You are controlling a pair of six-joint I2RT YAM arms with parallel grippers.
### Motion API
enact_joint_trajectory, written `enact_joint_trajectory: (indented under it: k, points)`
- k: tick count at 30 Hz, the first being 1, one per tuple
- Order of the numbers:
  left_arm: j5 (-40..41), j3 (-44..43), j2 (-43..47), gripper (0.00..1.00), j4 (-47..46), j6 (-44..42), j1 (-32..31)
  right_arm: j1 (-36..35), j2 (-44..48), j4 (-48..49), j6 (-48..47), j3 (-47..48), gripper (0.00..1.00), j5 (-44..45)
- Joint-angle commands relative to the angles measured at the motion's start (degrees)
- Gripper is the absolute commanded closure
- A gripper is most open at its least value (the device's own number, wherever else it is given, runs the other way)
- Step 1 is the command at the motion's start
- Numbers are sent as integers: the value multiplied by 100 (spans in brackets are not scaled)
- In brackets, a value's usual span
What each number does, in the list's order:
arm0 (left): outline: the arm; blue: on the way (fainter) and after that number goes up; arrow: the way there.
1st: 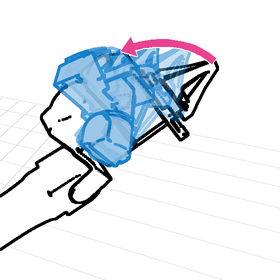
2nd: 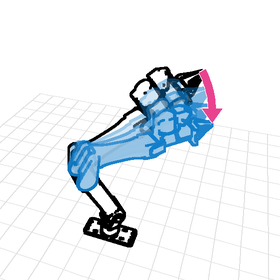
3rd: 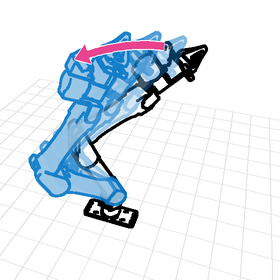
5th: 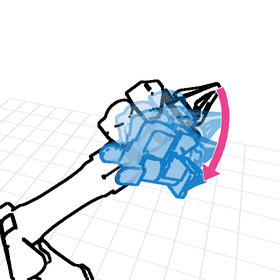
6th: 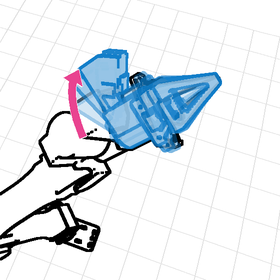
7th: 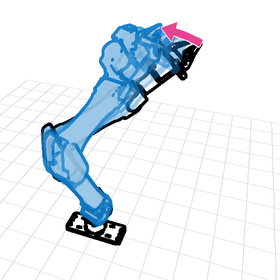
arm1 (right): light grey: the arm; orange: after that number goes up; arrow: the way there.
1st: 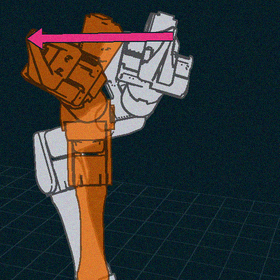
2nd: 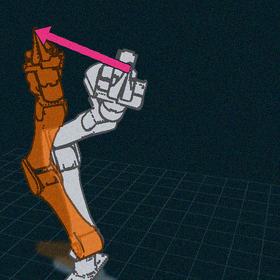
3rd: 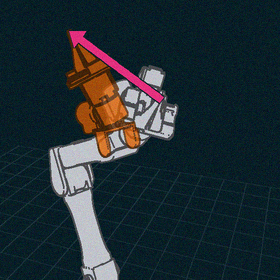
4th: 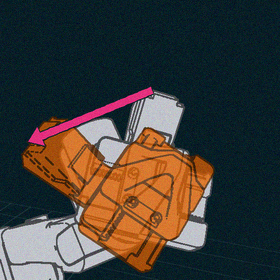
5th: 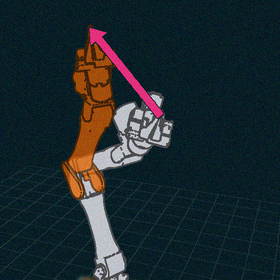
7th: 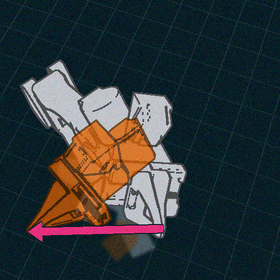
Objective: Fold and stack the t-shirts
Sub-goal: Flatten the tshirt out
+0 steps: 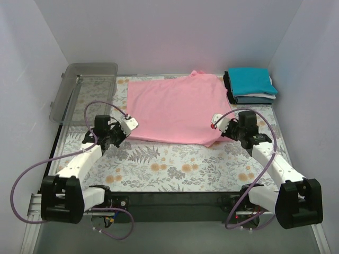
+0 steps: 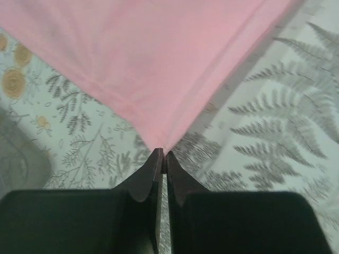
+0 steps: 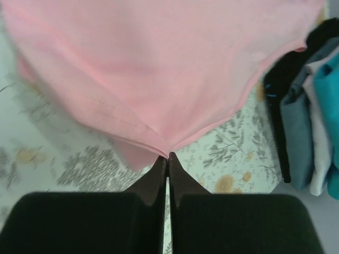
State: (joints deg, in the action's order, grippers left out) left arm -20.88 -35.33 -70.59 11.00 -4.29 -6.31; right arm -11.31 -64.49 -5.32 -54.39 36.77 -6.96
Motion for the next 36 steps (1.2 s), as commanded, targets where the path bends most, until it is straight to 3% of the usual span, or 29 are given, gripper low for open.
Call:
enact_joint_trajectory:
  k: [1, 4, 8, 10, 11, 12, 16, 20, 21, 24, 29, 36]
  points:
    - [-1039, 88, 1168, 100, 3041, -1642, 15, -11, 708, -2680, -1159, -64, 99, -709]
    - [-1137, 439, 2081, 100, 4329, -2759, 15, -99, 1638, -3790, -1713, -310, 99, -912]
    - [-1067, 677, 2734, 99, 4621, -3435, 15, -624, 2326, -4878, -2040, -382, 98, -1166]
    - [-1093, 607, 2770, 93, 4840, -3569, 15, -898, 2564, -5162, -1988, -303, 86, -1193]
    - [-1076, 554, 2726, 84, 4858, -3413, 15, -1143, 2599, -5241, -1788, -181, 71, -1089]
    - [-902, 458, 2665, 82, 4763, -3168, 15, -1215, 2582, -5207, -1681, -118, 55, -984]
    - [-330, 291, 1981, 81, 3894, -2077, 15, -1233, 1994, -4804, -1101, 189, 61, -412]
    - [-1117, -385, 1338, 75, 3716, -1584, 7, -1233, 1203, -4653, -810, 541, 61, -787]
    - [-1320, -587, 1067, 66, 3759, -1383, -20, -1233, 915, -4662, -758, 698, 61, -876]
    - [-1288, -1001, 557, 64, 3454, -699, -572, -1303, 553, -4662, -731, 735, 62, -1035]
    - [-691, -591, 326, 64, 3005, -555, -1363, -1961, 340, -4654, -572, 261, 60, -660]
    - [-277, 43, 702, 63, 2890, -555, -1391, -2051, 420, -3231, -266, -566, 49, 669]
